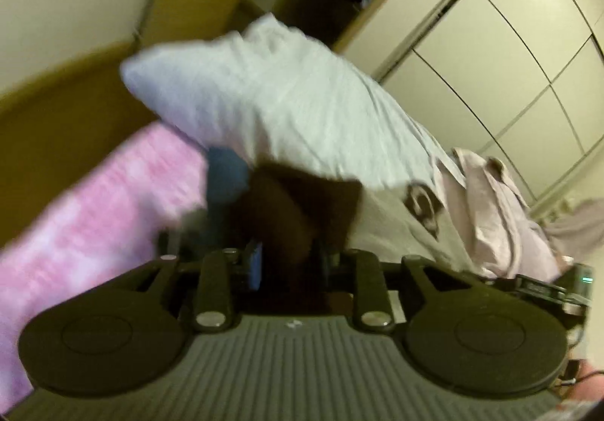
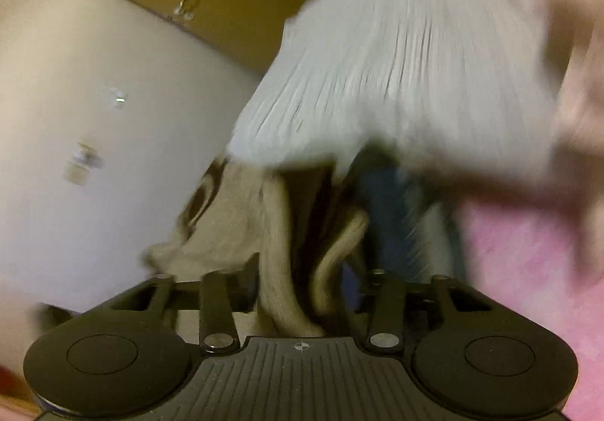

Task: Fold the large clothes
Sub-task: 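Lift and carry the bundle with both tools toward the stack of folded clothes, then lower the bundle onto the clothes stack and open both tools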

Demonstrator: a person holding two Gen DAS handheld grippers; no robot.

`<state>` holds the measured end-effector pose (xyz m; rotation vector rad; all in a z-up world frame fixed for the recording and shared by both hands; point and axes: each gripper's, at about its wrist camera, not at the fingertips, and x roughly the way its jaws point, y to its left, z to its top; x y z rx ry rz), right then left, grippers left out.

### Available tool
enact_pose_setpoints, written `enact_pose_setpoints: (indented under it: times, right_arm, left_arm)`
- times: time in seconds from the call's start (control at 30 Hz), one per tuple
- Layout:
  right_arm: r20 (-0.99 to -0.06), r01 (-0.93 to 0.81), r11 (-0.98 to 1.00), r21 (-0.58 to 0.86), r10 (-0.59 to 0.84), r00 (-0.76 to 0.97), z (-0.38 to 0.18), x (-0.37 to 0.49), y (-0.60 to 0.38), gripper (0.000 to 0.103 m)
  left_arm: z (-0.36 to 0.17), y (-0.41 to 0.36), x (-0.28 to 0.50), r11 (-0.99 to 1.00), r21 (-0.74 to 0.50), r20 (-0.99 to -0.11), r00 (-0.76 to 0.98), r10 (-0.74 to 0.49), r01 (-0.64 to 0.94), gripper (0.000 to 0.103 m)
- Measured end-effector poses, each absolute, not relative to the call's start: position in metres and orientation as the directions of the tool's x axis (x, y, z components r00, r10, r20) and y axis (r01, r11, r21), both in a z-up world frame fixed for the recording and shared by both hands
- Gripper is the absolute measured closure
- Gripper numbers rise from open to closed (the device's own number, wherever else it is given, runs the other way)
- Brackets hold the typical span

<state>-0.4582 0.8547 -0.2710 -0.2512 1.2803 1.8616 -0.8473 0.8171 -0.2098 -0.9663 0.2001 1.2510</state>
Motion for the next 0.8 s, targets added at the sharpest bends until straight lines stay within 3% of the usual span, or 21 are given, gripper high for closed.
enact_pose_setpoints:
  times: [0.1, 0.23, 0.3, 0.4, 0.5, 0.8]
  right_arm:
    - [-0.548, -0.85, -0.226, 0.476, 0.679, -0.488, -0.231, -0.469, 0.828, 0.059]
    - [-0.479, -0.838, -0.472, 0.272, 0.689, -0.544, -0.201, -0.532, 0.807, 0.059]
    - [-0.491, -0.86, -0.483, 0.163, 0.717, -0.496, -0.211, -0.562, 0.809, 0.063]
    - [-0.596, -0.918, -0.395, 0.046, 0.726, -0.342, -0.25, -0.586, 0.827, 0.069]
    - [-0.606, -0.929, -0.369, -0.016, 0.743, -0.284, -0.27, -0.59, 0.829, 0.069]
    - [-0.595, -0.926, -0.373, 0.051, 0.734, -0.328, -0.22, -0.566, 0.783, 0.069]
  left_arm:
    - [-0.181, 0.799, -0.839, 0.056, -0.419, -0.568, 0.31, 0.762, -0.906, 0.081]
    - [-0.169, 0.805, -0.787, 0.203, -0.324, -0.542, 0.357, 0.761, -0.924, 0.082]
    - [-0.181, 0.825, -0.762, 0.196, -0.246, -0.585, 0.306, 0.751, -0.949, 0.082]
    - [-0.211, 0.855, -0.752, 0.125, -0.199, -0.645, 0.226, 0.73, -0.972, 0.081]
    - [-0.214, 0.863, -0.753, 0.099, -0.196, -0.655, 0.205, 0.727, -0.976, 0.081]
    - [-0.163, 0.781, -0.774, 0.048, -0.174, -0.649, 0.151, 0.745, -0.984, 0.081]
